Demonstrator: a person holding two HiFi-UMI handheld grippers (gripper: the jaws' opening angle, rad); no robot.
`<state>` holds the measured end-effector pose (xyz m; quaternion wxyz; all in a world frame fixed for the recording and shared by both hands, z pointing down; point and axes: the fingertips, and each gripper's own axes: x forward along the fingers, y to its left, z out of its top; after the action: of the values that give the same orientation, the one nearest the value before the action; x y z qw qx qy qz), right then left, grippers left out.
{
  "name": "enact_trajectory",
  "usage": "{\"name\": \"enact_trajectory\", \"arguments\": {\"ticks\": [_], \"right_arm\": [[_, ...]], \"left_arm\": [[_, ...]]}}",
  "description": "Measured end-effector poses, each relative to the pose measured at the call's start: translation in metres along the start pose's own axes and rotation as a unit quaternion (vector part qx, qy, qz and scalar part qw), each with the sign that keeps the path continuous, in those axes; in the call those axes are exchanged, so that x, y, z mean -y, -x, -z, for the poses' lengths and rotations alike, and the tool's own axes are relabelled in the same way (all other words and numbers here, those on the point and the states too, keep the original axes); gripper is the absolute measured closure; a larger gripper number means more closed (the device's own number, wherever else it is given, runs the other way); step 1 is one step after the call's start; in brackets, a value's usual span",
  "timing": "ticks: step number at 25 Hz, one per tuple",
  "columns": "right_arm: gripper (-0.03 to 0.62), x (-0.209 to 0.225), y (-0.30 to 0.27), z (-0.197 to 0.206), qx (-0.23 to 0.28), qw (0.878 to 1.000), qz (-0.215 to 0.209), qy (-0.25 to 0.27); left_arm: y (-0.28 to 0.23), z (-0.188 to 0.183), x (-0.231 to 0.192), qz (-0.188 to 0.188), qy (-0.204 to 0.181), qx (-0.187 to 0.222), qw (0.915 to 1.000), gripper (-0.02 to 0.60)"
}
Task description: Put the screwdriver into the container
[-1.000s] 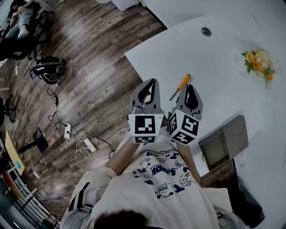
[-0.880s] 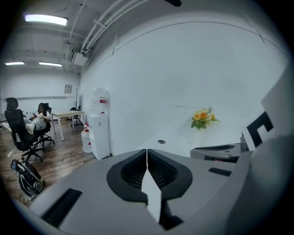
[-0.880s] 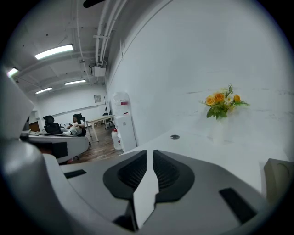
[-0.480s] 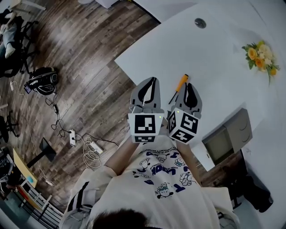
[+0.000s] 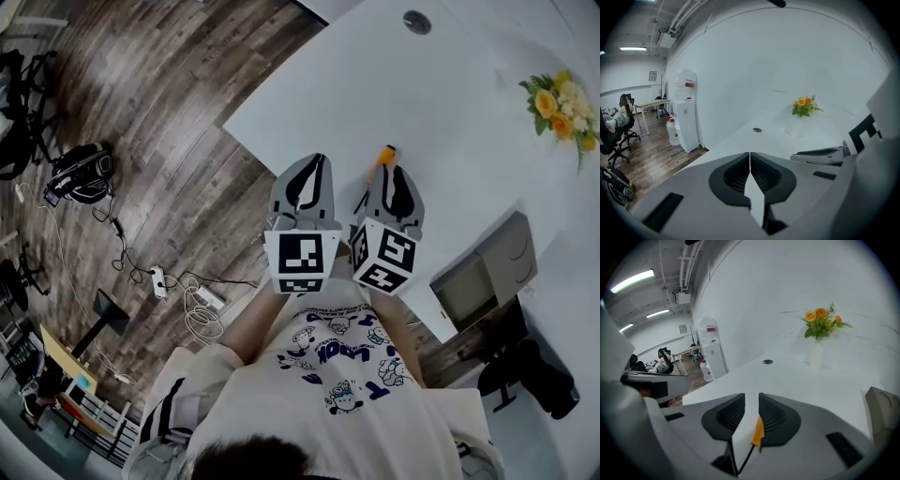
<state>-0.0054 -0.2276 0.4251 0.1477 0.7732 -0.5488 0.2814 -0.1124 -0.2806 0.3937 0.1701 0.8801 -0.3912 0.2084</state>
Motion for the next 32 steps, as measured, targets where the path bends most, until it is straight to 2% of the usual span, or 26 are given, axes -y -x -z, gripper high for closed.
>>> {"name": "enact_trajectory", "arguments": {"ticks": [15,32], "right_arm": [[0.453,0.02,-0.034,0.05,-0.066,0.997,0.028,-0.031],[0.427,0.026,-0.052,0.076,-0.099,0.991,0.055,-0.066]], "left_arm": [[-0.032,0.041,-0.003,0.019,0.004,-0.061,0.9979,0.561],[-0.046,0.062,-0.008,0.033,0.01,-0.09,0.9953,0.561]]}}
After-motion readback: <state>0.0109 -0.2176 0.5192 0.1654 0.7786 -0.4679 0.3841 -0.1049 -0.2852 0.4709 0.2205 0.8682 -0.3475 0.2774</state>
